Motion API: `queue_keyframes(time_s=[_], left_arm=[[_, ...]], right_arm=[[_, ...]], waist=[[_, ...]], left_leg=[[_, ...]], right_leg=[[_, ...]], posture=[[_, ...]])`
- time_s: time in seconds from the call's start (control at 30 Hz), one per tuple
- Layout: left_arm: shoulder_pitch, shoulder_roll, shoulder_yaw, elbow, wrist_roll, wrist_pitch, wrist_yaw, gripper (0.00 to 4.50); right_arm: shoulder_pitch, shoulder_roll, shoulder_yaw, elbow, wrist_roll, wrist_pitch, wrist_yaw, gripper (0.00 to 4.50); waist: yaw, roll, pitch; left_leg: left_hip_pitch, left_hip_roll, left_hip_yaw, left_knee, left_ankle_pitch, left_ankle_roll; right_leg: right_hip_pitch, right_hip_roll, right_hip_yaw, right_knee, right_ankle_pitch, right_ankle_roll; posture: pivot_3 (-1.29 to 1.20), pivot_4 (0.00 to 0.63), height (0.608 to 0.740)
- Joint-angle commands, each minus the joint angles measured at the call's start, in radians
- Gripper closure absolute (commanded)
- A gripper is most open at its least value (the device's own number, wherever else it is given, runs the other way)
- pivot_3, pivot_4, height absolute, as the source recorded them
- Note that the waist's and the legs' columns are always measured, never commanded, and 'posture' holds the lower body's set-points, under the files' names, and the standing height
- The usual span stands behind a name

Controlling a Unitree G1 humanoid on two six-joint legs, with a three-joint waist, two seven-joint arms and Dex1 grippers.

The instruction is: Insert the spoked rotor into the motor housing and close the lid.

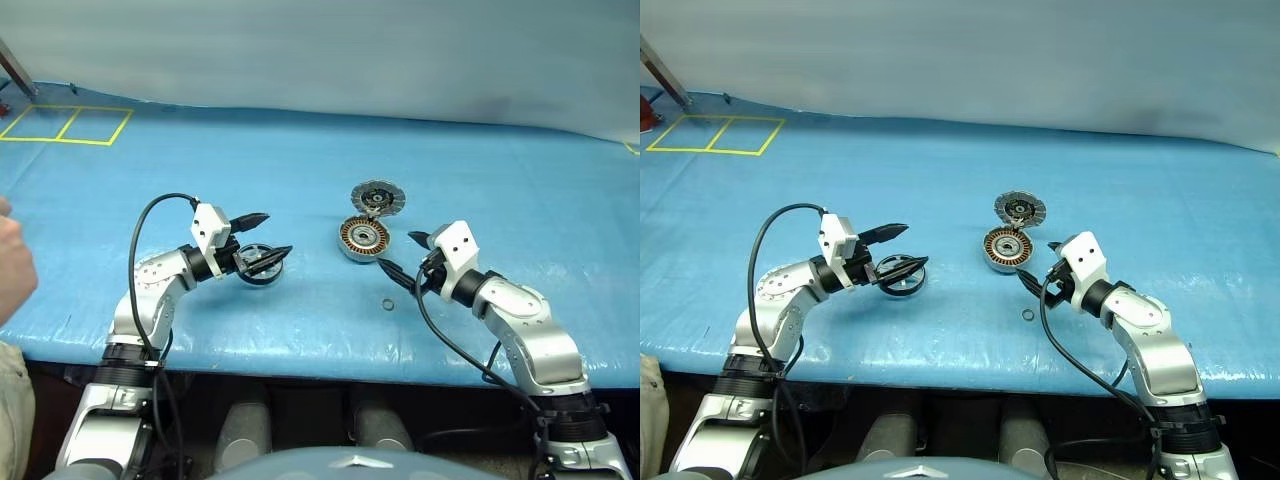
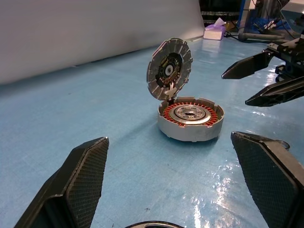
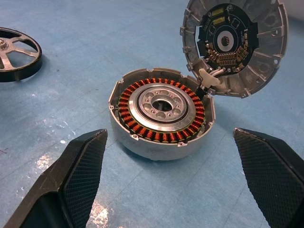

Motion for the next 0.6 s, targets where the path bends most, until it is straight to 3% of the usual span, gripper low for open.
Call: queue_keyframes(time_s=[0.03, 0.3, 0.6], left_arm=[[-0.014, -0.008, 0.006, -0.024, -0.019, -0.001, -0.010, 0.00], [-0.016, -0.016, -0.010, -0.008, 0.008, -0.016, -0.004, 0.00], [0.011, -0.027, -0.013, -0.026, 0.011, -0.016, 0.006, 0.00]], right_arm=[[-0.019, -0.007, -0.011, -0.032, 0.006, -0.005, 0.001, 0.03], [-0.205, -0.106, 0.198, 0.035, -0.155, 0.035, 0.083, 0.03], [-0.509, -0.164, 0.448, 0.193, -0.312, 0.051, 0.310, 0.03]], waist=[[0.000, 0.000, 0.000], [-0.005, 0.000, 0.000], [-0.001, 0.000, 0.000]], left_leg=[[0.000, 0.000, 0.000, 0.000, 0.000, 0.000], [0.000, 0.000, 0.000, 0.001, 0.000, 0.000], [0.000, 0.000, 0.000, 0.000, 0.000, 0.000]], right_leg=[[0.000, 0.000, 0.000, 0.000, 0.000, 0.000], [0.000, 0.000, 0.000, 0.000, 0.000, 0.000], [-0.001, 0.000, 0.000, 0.000, 0.001, -0.002]], posture=[[0.00, 0.150, 0.740], [0.00, 0.150, 0.740], [0.00, 0.150, 0.740]])
